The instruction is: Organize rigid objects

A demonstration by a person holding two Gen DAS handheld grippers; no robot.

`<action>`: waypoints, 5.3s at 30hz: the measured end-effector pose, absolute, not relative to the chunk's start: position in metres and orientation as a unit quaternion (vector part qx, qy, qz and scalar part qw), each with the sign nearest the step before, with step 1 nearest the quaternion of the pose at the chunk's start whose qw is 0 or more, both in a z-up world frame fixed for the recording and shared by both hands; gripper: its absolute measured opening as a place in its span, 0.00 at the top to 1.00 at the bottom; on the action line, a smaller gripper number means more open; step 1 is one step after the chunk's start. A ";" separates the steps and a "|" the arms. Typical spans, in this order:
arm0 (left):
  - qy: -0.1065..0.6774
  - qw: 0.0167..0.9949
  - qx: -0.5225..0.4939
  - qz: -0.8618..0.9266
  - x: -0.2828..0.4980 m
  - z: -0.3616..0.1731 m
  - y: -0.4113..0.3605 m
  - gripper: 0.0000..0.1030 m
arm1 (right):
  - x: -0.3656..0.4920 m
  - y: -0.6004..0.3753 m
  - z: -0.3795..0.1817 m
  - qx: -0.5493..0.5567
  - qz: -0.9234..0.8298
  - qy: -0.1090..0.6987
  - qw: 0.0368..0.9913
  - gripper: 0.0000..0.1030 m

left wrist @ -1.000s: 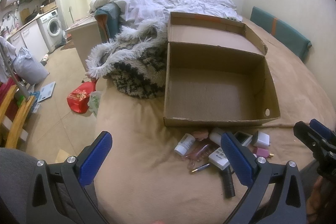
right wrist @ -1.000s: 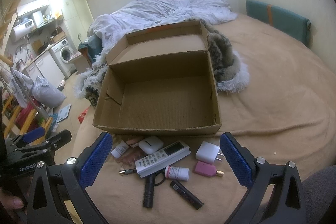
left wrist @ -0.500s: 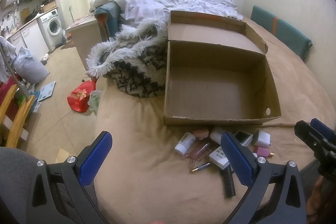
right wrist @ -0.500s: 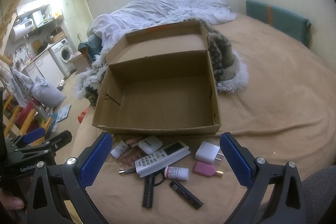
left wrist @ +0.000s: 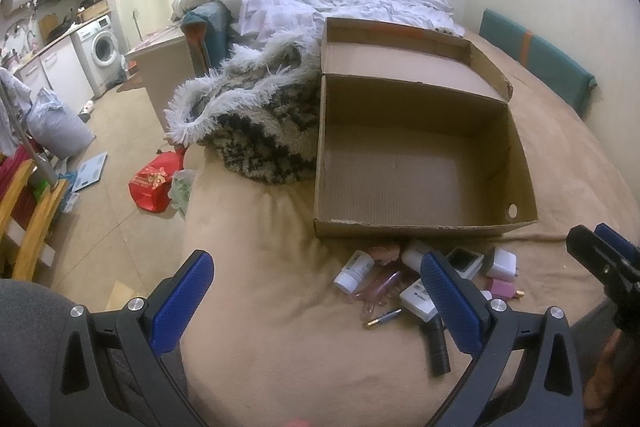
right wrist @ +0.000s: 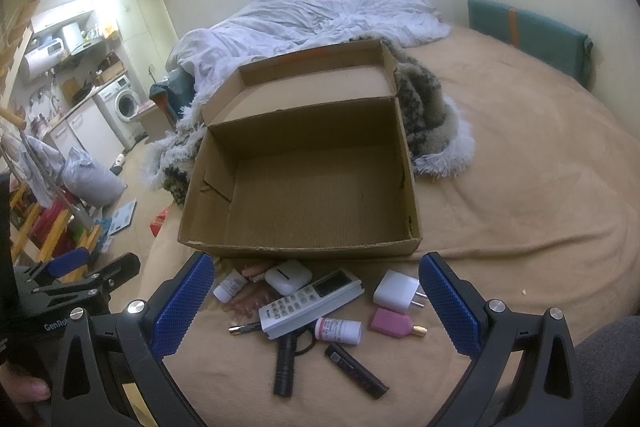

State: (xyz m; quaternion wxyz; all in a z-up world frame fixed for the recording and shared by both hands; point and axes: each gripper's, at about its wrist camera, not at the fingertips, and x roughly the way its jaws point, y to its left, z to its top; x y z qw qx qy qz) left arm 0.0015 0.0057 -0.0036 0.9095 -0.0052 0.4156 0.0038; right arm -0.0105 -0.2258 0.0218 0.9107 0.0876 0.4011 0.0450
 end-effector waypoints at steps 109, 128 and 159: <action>0.566 0.823 0.003 -0.052 0.173 -0.039 -0.041 0.76 | 0.166 -0.230 -0.025 0.094 0.135 0.545 0.822 0.88; 0.581 0.810 0.012 -0.075 0.178 -0.088 -0.056 0.76 | 0.188 -0.211 -0.092 0.086 0.118 0.605 0.783 0.88; 0.576 0.815 0.014 -0.062 0.178 -0.097 -0.055 0.37 | 0.210 -0.201 -0.096 0.105 0.117 0.591 0.791 0.22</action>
